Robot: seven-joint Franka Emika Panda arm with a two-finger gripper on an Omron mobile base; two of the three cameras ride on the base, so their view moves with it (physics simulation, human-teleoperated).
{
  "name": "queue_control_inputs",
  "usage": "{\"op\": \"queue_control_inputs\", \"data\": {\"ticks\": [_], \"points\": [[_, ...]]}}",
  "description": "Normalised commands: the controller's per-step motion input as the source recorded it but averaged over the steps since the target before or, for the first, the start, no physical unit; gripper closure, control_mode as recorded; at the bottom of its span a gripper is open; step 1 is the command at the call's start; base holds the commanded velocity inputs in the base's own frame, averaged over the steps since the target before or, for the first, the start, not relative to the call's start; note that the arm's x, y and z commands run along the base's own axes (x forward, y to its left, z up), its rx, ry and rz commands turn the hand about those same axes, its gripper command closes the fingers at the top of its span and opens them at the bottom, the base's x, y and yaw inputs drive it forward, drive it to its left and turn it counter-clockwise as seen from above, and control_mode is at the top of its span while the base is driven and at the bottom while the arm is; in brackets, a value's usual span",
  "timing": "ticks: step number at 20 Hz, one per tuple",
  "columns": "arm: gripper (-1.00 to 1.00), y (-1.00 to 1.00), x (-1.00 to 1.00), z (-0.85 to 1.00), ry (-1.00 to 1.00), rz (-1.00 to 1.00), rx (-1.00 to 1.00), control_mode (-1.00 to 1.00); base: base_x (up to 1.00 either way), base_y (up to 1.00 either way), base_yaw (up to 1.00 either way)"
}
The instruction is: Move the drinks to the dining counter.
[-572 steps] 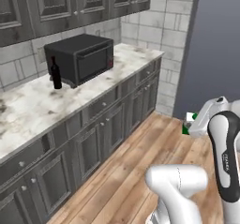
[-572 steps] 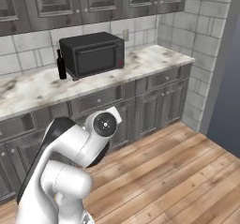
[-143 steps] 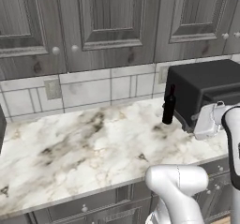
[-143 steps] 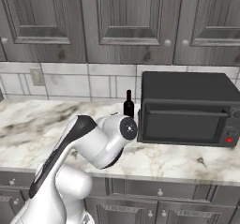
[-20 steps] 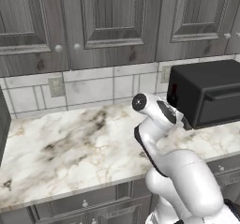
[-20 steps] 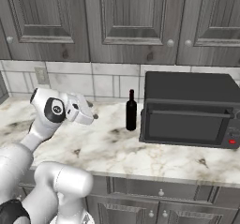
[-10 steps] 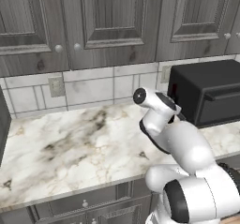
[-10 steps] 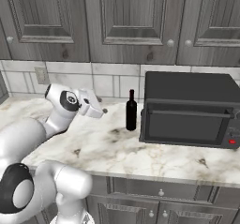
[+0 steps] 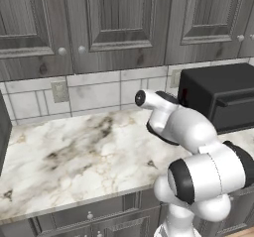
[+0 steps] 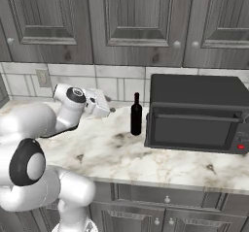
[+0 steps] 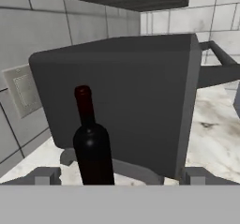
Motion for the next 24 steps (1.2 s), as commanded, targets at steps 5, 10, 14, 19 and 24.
{"op": "queue_control_inputs", "data": {"ticks": [5,10,14,19,24], "points": [[-1.00,-0.15,0.03,0.00,0.00,-0.08,-0.04,-1.00,0.00,0.00,0.00],[-1.00,-0.20,0.02,0.00,0.00,-0.07,-0.02,-1.00,0.00,0.00,0.00],[-1.00,-0.21,0.00,0.00,0.00,-0.05,0.00,-1.00,0.00,0.00,0.00],[-1.00,-0.20,0.04,0.00,0.00,-0.01,0.00,-1.00,0.00,0.00,0.00],[-1.00,-0.16,0.12,0.00,0.00,0.00,0.00,-1.00,0.00,0.00,0.00]]}}
